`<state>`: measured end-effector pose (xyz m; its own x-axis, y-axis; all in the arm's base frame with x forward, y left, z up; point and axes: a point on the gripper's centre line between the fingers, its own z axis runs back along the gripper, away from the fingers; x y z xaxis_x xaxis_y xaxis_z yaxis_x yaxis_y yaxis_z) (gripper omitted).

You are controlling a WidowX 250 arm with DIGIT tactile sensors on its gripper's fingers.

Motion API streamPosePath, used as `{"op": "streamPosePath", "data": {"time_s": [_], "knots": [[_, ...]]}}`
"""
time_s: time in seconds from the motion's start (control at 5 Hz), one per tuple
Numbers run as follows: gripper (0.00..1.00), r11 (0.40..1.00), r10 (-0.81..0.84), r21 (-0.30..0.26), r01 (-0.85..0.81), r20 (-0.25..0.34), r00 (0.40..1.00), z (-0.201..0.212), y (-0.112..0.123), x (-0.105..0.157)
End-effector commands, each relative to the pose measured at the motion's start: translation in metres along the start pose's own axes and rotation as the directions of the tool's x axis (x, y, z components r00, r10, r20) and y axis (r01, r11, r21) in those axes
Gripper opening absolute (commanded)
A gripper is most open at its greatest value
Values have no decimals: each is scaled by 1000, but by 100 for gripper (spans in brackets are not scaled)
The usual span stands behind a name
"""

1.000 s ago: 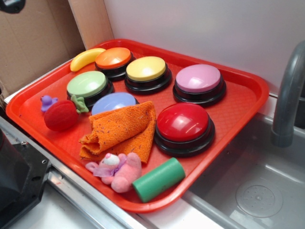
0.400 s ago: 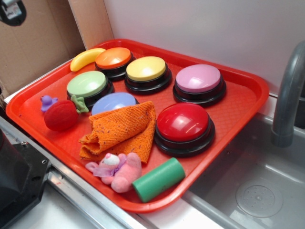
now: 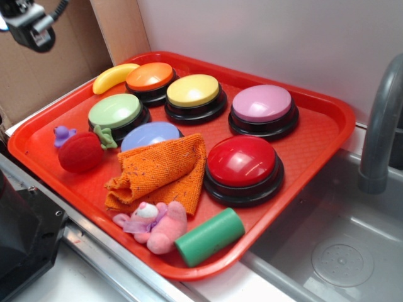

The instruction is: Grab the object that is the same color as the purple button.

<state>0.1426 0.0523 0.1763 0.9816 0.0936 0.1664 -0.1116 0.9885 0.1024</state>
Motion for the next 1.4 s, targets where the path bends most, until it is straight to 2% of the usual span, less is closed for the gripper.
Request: {"op": "streamPosePath", "data": {"time_s": [0.0, 0.2, 0.6, 0.8, 1.0, 1.2], "knots": [[100, 999, 33, -24, -32, 25, 999, -43, 35, 4], [100, 998, 56, -12, -56, 30, 998, -63, 48, 4], [100, 994, -77, -78, 80, 47, 996, -113, 56, 1], [100, 989, -123, -85, 124, 19, 992, -131, 64, -1], [100, 987, -156, -53, 155, -19, 988, -142, 64, -3], [100, 987, -144, -70, 142, -22, 989, -153, 62, -3]]}}
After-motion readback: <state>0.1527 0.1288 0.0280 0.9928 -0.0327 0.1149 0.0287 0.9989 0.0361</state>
